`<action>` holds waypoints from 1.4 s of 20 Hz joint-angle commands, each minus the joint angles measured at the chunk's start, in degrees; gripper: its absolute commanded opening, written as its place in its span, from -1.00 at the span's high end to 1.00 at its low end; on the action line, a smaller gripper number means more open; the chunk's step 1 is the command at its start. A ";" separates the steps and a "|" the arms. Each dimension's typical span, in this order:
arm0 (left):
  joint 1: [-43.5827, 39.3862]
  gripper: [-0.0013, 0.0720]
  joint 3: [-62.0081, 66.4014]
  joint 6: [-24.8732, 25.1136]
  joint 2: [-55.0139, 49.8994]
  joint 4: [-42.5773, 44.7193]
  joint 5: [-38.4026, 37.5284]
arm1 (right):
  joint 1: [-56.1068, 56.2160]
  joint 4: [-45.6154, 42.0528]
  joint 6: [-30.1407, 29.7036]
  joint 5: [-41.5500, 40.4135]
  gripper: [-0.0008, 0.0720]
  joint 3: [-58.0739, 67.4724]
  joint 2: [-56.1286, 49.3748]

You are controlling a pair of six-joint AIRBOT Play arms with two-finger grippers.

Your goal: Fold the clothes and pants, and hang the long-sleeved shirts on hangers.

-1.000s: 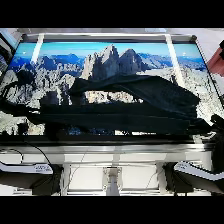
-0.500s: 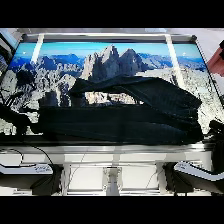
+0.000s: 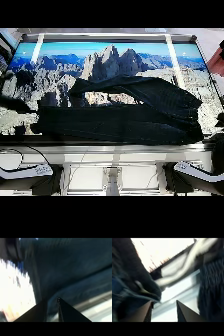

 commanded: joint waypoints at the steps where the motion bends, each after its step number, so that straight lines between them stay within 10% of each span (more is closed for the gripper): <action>1: -9.01 0.51 6.05 6.23 2.62 -3.23 3.34 | 0.07 12.41 -0.11 -2.84 0.04 3.72 1.42; 10: -45.55 0.24 6.12 11.80 -8.20 23.82 31.45 | 5.22 24.39 -4.70 -4.33 0.04 3.54 1.64; 28: -43.85 0.15 6.08 6.62 -20.28 27.82 28.76 | 13.40 23.23 -6.14 -8.72 0.04 3.54 1.64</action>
